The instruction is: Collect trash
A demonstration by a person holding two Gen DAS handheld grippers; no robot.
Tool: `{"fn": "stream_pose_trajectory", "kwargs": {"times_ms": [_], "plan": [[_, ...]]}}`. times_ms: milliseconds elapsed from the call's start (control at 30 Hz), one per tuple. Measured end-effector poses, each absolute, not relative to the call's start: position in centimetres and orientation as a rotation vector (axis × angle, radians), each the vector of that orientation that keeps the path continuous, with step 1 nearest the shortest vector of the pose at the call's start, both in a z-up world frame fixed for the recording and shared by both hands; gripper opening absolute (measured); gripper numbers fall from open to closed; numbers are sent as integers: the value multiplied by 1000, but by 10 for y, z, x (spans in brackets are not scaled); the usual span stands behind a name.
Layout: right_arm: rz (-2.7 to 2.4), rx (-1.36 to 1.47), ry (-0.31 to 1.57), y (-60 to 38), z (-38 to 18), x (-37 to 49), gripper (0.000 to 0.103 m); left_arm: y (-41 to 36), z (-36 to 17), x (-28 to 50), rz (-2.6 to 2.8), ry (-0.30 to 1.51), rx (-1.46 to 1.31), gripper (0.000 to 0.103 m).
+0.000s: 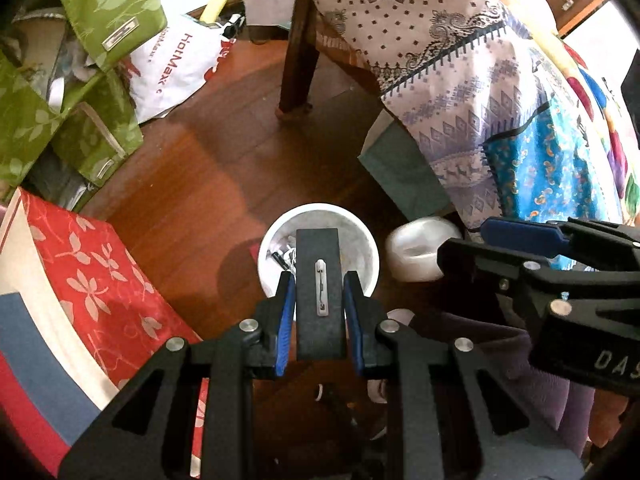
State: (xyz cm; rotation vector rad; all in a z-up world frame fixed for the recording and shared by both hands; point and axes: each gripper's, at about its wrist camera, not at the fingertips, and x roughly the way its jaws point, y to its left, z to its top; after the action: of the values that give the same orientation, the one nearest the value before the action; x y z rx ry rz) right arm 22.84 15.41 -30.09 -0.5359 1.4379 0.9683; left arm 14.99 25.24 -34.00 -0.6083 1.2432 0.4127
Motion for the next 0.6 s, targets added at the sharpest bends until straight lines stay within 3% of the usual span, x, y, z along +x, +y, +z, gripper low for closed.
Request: {"fn": "stream_pose_trajectory", "kwargs": {"times_ms": [367,600], "plan": [[944,-460,1326,118,-255,241,45,250,-336,175,413,1257,-627,24],[913,-388,1200,77,-206,233,45,233,-291,175,400,1201,-521,25]]}}
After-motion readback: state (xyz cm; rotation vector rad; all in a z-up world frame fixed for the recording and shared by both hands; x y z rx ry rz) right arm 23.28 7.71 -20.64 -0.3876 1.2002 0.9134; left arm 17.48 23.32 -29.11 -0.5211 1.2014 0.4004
